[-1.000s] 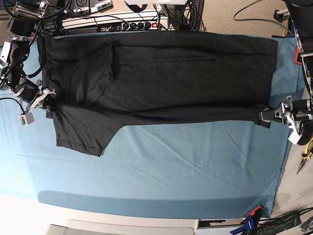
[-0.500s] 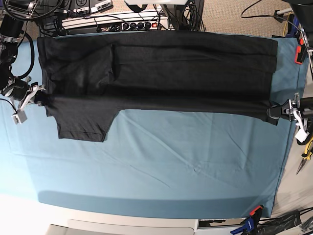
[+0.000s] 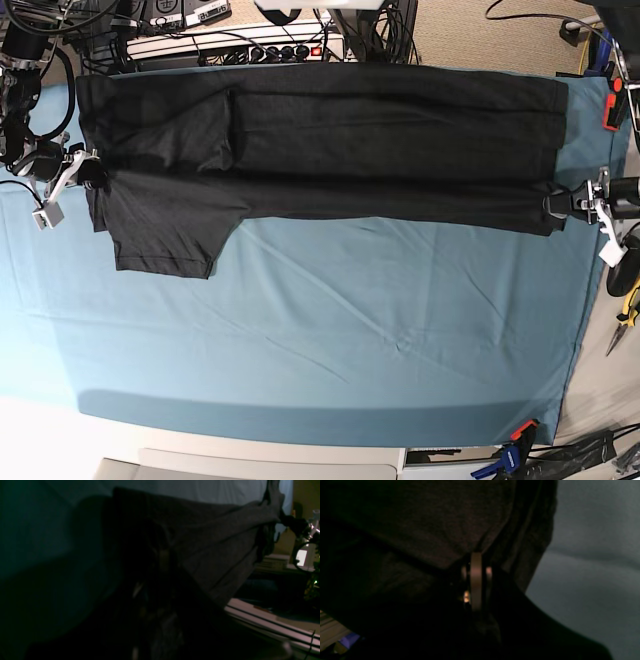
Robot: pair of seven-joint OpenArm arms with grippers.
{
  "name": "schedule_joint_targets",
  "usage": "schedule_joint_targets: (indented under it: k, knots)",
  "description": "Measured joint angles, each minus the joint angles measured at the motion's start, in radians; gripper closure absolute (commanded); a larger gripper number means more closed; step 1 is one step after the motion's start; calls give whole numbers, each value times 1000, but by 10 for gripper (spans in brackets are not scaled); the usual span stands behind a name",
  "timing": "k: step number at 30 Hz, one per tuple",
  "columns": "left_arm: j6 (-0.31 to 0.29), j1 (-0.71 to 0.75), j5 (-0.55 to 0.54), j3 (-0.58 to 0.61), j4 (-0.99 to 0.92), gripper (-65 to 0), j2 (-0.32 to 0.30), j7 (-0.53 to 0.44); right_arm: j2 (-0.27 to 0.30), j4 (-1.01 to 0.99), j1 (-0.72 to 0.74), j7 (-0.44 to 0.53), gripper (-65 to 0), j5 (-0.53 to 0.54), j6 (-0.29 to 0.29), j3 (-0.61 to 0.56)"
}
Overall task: Fold the T-shirt properly
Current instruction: 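Release the hem and reposition the right gripper at the strip's end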
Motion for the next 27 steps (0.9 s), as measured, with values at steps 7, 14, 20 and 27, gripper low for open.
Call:
schedule_joint_targets:
  k: [7,14,20,27]
  knots:
    - [-6,3,2,0,0,-295,-1,0,-1,0,0,7,-189,-12,0,0]
    - [-5,3,4,0,44,-333,-3,-15,-36,0,21,187,-324,-120,0,72]
    - [-5,2,7,-74,195,-333,-3,-15,-201,-9,180,221,-324,-274,-35,247]
    - [-6,2,2,-126,282,-333,-3,-15,-275,-417,413,262,-324,-325,-71,238]
